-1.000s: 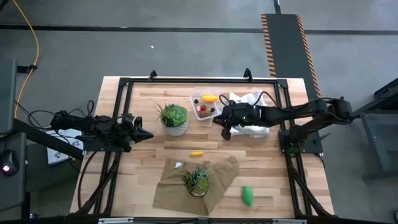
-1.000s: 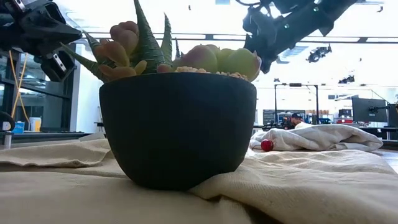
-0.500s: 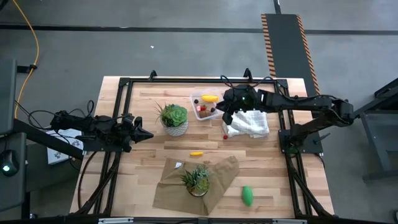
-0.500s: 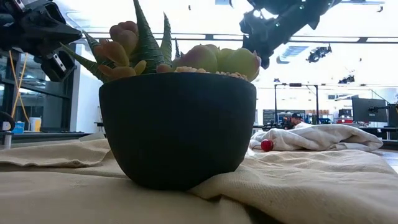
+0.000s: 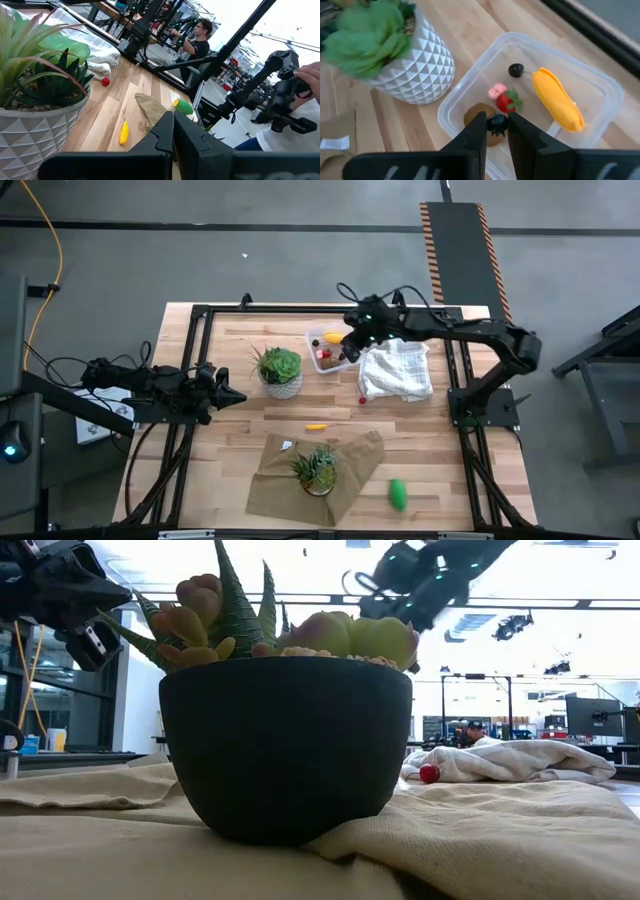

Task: Pick and placing Produce into tupperware
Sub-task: Put the blueberry into the transparent bin, then put the red cherry into the transparent bin

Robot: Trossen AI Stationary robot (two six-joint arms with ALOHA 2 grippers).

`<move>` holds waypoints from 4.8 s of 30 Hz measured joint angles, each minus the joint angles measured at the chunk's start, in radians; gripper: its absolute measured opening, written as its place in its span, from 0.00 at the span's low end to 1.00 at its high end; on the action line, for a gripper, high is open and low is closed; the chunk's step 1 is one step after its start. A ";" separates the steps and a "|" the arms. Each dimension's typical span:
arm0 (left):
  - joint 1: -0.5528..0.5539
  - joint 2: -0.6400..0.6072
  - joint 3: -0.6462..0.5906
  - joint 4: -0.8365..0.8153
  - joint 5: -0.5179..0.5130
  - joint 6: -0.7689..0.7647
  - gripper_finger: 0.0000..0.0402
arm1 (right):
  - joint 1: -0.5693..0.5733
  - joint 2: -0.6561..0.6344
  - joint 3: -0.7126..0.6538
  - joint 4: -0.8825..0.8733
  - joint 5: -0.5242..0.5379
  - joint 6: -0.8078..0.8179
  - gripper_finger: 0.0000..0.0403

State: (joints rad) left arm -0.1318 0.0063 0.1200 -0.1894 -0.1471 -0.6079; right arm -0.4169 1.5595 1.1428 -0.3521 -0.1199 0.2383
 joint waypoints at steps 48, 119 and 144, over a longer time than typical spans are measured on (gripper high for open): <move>0.000 0.000 0.000 0.000 0.000 0.000 0.00 | -0.041 0.360 0.349 -0.314 0.016 0.077 0.24; 0.000 0.000 0.000 0.000 0.000 0.000 0.00 | 0.949 0.038 -0.439 0.186 1.139 1.112 0.24; 0.000 0.000 0.000 0.000 0.000 0.000 0.00 | 0.989 0.231 -0.438 0.350 1.142 0.775 0.24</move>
State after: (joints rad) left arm -0.1316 0.0063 0.1196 -0.1894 -0.1471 -0.6079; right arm 0.5724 1.7905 0.7048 -0.0023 1.0224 1.0129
